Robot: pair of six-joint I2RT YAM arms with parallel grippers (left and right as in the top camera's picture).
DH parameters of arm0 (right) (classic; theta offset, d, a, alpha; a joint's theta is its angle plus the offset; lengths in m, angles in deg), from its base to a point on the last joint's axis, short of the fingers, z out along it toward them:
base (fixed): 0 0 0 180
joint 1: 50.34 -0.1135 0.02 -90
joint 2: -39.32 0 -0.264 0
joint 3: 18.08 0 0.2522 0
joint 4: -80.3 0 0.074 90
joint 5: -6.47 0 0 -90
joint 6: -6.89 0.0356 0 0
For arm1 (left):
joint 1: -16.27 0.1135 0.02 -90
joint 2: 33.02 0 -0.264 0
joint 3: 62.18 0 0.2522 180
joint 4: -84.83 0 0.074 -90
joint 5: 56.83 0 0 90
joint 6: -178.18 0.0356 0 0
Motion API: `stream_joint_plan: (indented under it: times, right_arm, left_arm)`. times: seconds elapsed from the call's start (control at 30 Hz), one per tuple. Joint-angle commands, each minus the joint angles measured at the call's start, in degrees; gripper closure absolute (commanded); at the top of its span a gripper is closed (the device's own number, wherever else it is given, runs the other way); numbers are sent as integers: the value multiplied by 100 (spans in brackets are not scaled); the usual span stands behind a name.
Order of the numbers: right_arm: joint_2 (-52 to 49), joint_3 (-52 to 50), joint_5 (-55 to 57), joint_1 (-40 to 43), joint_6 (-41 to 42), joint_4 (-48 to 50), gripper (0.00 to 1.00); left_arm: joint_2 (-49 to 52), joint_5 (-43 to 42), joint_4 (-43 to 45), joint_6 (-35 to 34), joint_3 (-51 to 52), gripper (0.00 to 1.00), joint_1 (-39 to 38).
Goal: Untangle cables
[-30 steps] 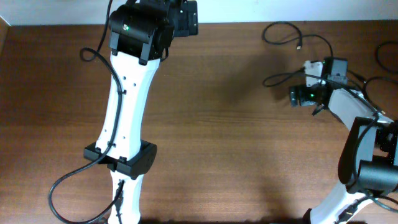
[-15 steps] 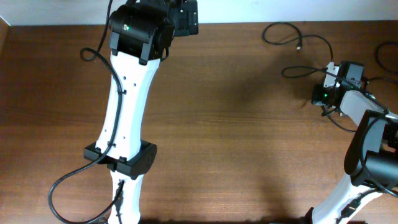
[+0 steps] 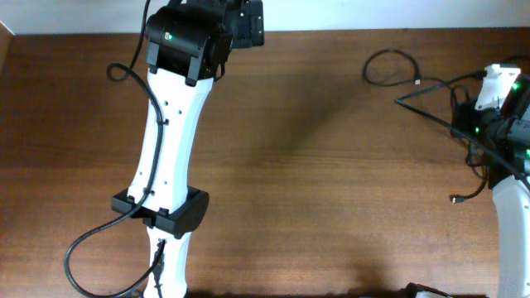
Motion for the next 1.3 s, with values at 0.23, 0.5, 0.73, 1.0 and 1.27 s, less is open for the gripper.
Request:
stream_joint_plan:
  times: [0.23,0.5,0.73,1.0,1.27]
  right_arm:
    - [-1215,26,-1156,-302,-13,-444,96]
    - [157,22,2293,1460,3589,-284,96]
    - [-1259,-81,3281,3071,6701,-1115,96]
    - [-2682,-85,3027,4555,7215,-614,96]
    - [-2664,240,1738,3644,5936,1246,96]
  left_arm:
    - [-33,0,-2,48,17,1,24]
    - [-33,0,11,48,17,1,24]
    - [-33,4,-17,50,17,1,24]
    - [-33,63,-138,50,17,1,24]
    - [-33,59,-129,48,17,1,24]
